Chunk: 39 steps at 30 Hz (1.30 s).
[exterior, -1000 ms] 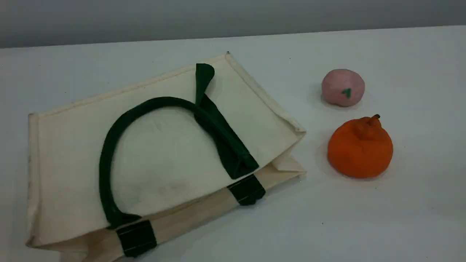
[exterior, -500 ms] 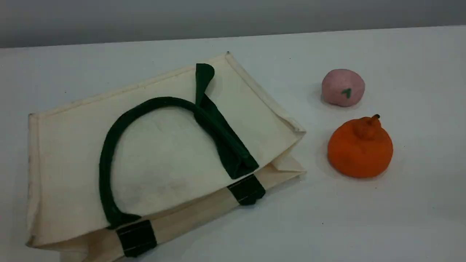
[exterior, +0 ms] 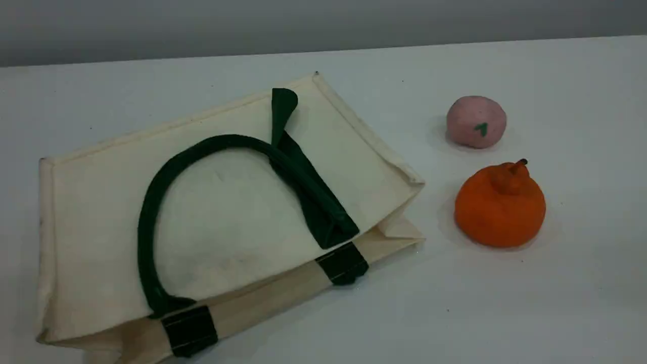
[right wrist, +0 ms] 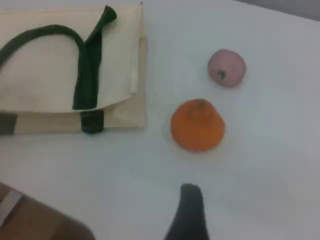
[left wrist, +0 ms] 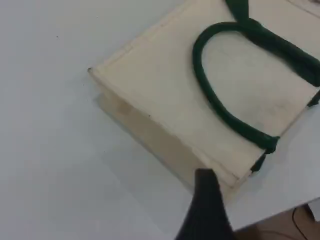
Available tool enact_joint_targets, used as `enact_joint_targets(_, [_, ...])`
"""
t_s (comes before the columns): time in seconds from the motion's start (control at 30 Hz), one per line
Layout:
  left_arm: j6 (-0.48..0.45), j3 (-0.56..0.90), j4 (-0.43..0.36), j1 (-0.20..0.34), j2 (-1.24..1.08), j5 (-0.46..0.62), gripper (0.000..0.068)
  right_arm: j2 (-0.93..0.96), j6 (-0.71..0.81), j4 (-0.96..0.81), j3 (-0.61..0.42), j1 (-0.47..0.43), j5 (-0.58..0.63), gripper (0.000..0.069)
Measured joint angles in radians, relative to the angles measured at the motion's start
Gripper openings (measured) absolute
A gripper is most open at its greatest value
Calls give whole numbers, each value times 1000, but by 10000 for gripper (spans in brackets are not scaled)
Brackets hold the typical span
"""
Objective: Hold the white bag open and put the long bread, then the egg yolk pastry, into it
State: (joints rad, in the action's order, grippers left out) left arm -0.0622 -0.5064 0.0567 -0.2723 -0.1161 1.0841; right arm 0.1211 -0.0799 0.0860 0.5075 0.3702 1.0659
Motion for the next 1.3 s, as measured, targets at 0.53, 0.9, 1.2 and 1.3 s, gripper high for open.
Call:
enact_joint_targets(0.53, [-2, -1, -1, 271, 0, 0, 494, -31, 0, 5, 0, -342, 0, 554])
enact_joint_targets(0.9, [-3, -1, -1, 300, 116, 2, 494, -123, 0, 10, 0, -398, 0, 554])
enact_joint_targets(1.2, [-3, -1, -1, 300, 117, 2, 494, -121, 0, 18, 0, -422, 0, 554])
enact_joint_targets(1.3, [-3, -1, -1, 300, 116, 1, 494, -121, 0, 18, 0, -422, 0, 554])
